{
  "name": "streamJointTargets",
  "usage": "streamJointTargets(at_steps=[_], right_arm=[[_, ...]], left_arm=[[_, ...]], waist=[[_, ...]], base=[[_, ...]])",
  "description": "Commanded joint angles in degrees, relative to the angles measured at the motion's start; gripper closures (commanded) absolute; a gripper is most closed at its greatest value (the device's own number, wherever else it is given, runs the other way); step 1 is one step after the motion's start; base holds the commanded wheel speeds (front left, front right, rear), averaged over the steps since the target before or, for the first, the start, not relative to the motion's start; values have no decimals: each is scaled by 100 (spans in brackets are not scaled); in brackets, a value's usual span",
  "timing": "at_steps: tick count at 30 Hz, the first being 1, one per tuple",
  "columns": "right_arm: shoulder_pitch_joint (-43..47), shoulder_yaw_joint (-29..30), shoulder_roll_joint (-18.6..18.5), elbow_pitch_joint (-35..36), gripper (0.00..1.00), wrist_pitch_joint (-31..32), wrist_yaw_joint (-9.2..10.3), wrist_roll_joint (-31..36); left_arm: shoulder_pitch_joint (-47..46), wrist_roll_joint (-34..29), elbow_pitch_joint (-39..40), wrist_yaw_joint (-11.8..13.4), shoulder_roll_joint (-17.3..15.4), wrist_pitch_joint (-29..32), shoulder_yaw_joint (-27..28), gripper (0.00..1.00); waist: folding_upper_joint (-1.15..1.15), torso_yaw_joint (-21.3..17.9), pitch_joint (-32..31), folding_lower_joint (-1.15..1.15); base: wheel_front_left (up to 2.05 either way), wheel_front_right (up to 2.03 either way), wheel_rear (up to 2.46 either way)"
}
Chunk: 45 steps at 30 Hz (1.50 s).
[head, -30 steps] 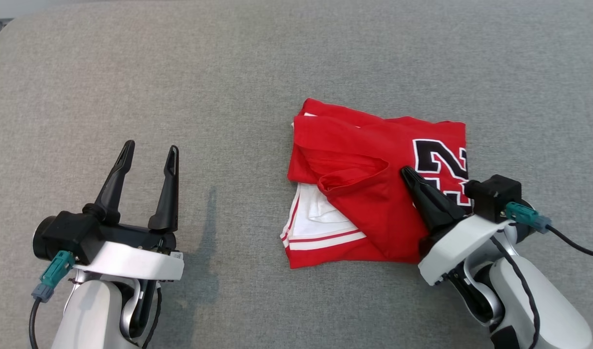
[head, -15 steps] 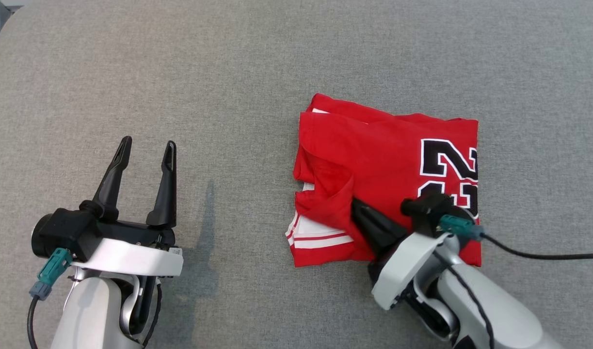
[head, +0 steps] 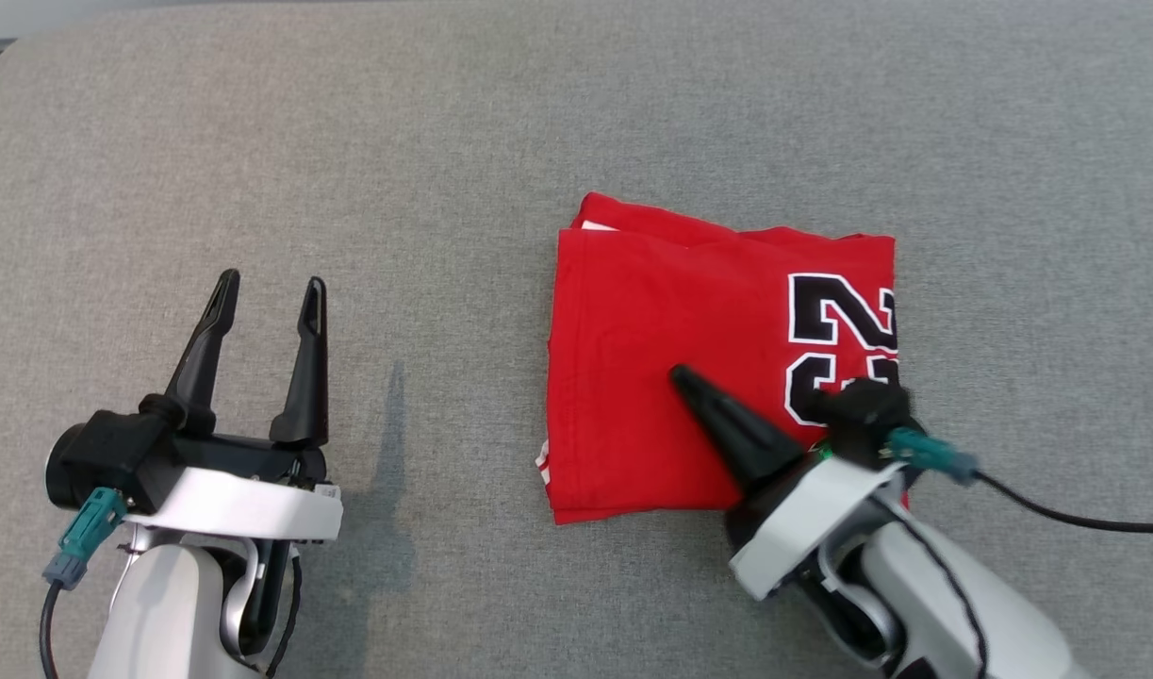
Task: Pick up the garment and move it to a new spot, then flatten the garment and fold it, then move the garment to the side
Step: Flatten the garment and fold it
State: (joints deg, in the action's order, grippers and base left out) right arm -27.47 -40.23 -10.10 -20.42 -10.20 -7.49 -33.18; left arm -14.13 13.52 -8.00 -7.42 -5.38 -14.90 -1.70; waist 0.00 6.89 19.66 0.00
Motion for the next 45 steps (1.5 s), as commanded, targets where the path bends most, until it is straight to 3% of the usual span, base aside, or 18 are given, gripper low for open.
streamJointTargets(at_steps=[1,10,11,14,22,45], right_arm=[[78,222,-61,53,100,-87,0,26],[597,2201,-330,429,100,-155,0,536],[660,2435,-363,468,86,-137,0,628],[881,3077,-366,614,0,-55,0,838],[1460,3722,-182,1078,0,264,0,1189],[2885,4156,88,2367,0,1117,0,1512]], left_arm=[[67,-48,-6,-5,-42,-17,53,0],[253,-158,-28,-4,-81,-17,159,0],[272,-170,-34,-4,-88,-17,155,0],[324,-192,-70,-4,-114,-17,159,0],[556,-220,-225,-4,-189,-15,105,0],[1389,-139,-45,256,-322,408,88,0]], waist=[[0,-59,-72,0],[0,-315,-370,0],[0,-335,-403,0],[0,-384,-517,0],[0,-465,-953,0],[0,-595,-1912,0]], base=[[0,0,0],[0,0,0],[0,0,0],[0,0,0],[0,0,0],[0,0,0]])
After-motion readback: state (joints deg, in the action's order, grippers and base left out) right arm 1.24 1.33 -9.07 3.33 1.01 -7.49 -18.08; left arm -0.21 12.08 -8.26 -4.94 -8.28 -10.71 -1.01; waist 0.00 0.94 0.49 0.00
